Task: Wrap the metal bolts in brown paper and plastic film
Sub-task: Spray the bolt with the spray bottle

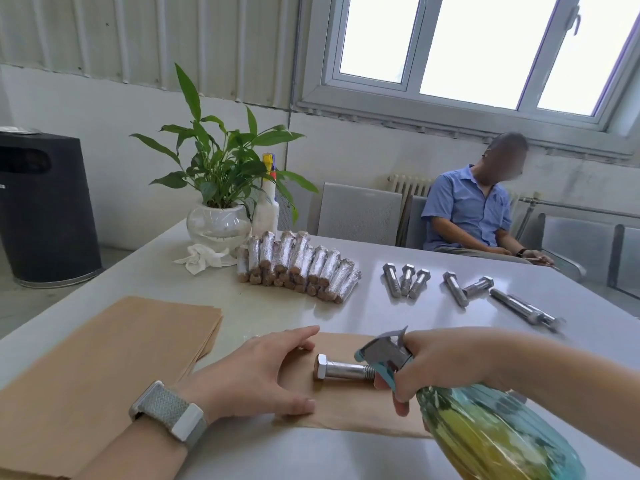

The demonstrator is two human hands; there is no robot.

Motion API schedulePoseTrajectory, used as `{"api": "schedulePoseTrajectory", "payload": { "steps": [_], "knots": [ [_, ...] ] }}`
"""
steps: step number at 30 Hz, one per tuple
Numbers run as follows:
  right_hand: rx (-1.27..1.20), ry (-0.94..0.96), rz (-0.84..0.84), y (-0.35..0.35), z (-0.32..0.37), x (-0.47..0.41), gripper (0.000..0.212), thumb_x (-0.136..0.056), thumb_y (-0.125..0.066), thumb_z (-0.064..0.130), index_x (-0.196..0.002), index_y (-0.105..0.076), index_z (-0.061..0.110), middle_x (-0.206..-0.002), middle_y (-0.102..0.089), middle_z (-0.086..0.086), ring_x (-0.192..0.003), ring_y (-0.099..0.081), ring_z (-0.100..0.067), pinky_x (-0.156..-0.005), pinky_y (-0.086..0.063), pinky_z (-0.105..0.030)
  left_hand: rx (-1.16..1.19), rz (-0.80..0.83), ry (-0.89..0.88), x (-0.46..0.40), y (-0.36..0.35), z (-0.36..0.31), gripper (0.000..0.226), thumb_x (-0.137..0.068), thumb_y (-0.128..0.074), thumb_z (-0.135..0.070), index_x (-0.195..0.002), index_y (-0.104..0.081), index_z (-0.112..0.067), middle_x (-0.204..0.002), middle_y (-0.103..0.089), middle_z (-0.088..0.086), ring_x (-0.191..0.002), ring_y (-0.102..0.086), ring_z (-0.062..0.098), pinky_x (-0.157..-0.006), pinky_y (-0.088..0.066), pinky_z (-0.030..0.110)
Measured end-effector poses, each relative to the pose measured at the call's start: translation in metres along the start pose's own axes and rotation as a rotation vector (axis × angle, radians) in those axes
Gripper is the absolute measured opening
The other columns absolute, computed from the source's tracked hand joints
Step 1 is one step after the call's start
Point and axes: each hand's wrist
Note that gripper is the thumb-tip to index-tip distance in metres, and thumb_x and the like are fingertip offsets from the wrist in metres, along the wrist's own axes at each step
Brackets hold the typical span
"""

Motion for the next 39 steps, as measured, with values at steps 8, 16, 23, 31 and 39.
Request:
{"api": "schedulePoseTrajectory", "payload": {
  "steps": [8, 16, 23, 31, 39],
  "knots": [
    [-0.049, -0.093, -0.007, 0.01, -0.027, 0.016, 0.036, -0.071, -0.079, 0.03, -0.104, -0.067, 0.021, -0.098, -0.067, 0.004, -0.078, -0.06, -0.008, -0.074, -0.049, -0.022, -0.001, 0.001, 0.014, 0.0, -0.001, -0.001, 0.098, -0.066, -0.072, -0.063, -0.146, -0.017, -0.054, -0.135, -0.038, -0.039, -0.13, -0.031, -0.011, -0.114, -0.023, 0.019],
    [-0.064, -0.092, 0.006, 0.013, -0.04, 0.018, 0.028, -0.074, -0.077, 0.027, -0.101, -0.069, 0.02, -0.102, -0.066, 0.009, -0.084, -0.061, -0.001, -0.067, -0.047, -0.013, 0.008, 0.005, 0.013, 0.0, 0.0, -0.001, 0.098, -0.064, -0.072, -0.065, -0.145, -0.018, -0.055, -0.134, -0.038, -0.04, -0.13, -0.032, -0.012, -0.114, -0.025, 0.02],
    [-0.337, 0.166, -0.569, 0.082, -0.042, 0.004, 0.026, -0.083, -0.072, 0.016, -0.108, -0.065, 0.023, -0.108, -0.07, -0.001, -0.109, -0.06, -0.037, -0.084, -0.051, -0.042, -0.004, 0.001, 0.006, 0.0, 0.0, -0.001, 0.098, -0.065, -0.071, -0.066, -0.146, -0.017, -0.057, -0.134, -0.037, -0.041, -0.131, -0.031, -0.01, -0.115, -0.025, 0.022],
    [-0.627, 0.319, -1.023, 0.099, -0.061, -0.087, 0.033, -0.087, -0.061, 0.005, -0.117, -0.063, 0.018, -0.107, -0.069, 0.0, -0.1, -0.067, -0.029, -0.09, -0.053, -0.04, -0.015, -0.007, 0.002, -0.001, -0.001, 0.0, 0.095, -0.064, -0.072, -0.067, -0.141, -0.016, -0.062, -0.132, -0.036, -0.044, -0.127, -0.028, -0.018, -0.11, -0.023, 0.012],
    [-0.646, 0.233, -1.084, 0.091, -0.085, -0.121, 0.029, -0.084, -0.063, 0.006, -0.111, -0.055, 0.015, -0.107, -0.064, -0.022, -0.099, -0.06, -0.043, -0.088, -0.05, -0.053, -0.009, 0.018, -0.003, -0.001, 0.001, -0.001, 0.085, -0.063, -0.07, -0.069, -0.128, -0.014, -0.074, -0.131, -0.032, -0.049, -0.122, -0.022, -0.027, -0.104, -0.02, 0.006]
  ]
}}
Point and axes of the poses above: each hand's wrist, its own x-axis away from the middle knuckle, its own y-axis out of the back of the hand, z = x × y
